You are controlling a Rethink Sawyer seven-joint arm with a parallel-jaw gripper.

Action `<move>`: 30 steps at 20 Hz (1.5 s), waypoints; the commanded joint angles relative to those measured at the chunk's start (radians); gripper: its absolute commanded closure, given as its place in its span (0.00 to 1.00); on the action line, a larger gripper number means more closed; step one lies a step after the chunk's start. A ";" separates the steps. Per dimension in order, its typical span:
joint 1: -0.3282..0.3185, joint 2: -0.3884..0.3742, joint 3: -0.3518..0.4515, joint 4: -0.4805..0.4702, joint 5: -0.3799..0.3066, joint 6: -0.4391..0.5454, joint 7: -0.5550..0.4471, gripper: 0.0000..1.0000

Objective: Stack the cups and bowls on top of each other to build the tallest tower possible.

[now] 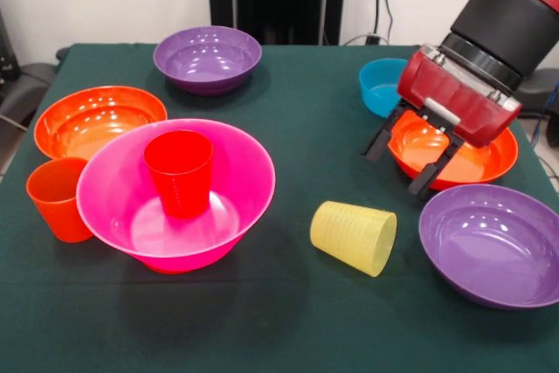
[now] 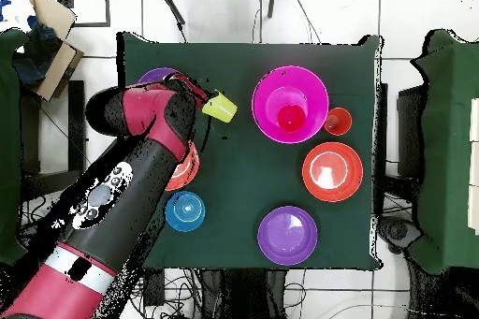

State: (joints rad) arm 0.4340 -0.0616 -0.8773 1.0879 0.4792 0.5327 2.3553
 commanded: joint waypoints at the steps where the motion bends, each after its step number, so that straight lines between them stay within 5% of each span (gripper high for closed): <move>1: 0.010 0.125 0.095 -0.024 0.009 0.041 0.223 0.00; 8: -0.007 0.181 0.095 -0.065 0.037 -0.015 0.237 0.00; 17: -0.008 0.288 -0.011 -0.134 0.076 -0.024 0.319 0.00; 26: -0.020 0.248 0.066 -0.121 0.062 -0.032 0.238 0.00; 30: 0.009 0.239 0.008 -0.101 0.054 0.035 0.270 0.00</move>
State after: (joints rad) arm 0.4383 0.1686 -0.9522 1.0138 0.5168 0.5180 2.4286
